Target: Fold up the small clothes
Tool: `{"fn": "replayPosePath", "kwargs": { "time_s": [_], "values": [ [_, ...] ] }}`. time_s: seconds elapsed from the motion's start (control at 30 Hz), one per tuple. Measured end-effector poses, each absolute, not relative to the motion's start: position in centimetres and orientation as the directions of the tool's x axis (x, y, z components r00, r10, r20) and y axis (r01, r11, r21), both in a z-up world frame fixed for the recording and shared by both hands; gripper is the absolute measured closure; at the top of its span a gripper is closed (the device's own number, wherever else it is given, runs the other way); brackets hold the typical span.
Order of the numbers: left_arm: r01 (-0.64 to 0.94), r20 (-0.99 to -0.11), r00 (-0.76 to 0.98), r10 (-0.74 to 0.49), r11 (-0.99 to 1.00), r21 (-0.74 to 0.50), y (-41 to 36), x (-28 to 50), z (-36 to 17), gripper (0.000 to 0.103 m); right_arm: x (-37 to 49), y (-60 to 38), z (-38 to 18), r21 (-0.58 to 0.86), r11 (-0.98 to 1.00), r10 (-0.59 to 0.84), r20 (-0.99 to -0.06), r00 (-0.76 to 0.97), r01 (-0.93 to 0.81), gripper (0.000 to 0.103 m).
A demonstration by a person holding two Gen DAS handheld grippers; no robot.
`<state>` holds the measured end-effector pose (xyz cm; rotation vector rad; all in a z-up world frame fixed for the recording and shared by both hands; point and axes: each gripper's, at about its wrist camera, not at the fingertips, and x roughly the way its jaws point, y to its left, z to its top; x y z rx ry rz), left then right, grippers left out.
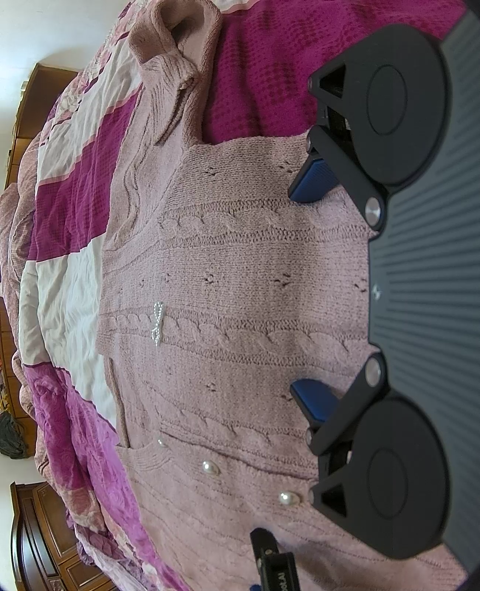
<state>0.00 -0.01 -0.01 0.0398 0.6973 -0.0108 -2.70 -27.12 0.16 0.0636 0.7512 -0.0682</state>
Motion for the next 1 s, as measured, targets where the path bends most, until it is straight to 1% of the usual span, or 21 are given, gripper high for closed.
{"fn": "replayPosePath", "kwargs": {
  "time_s": [1.0],
  "values": [
    [0.022, -0.644, 0.765, 0.003, 0.999, 0.032, 0.0, 0.0, -0.02, 0.0, -2.65, -26.79, 0.26, 0.025, 0.995, -0.053, -0.684, 0.728, 0.095, 0.0]
  ]
}}
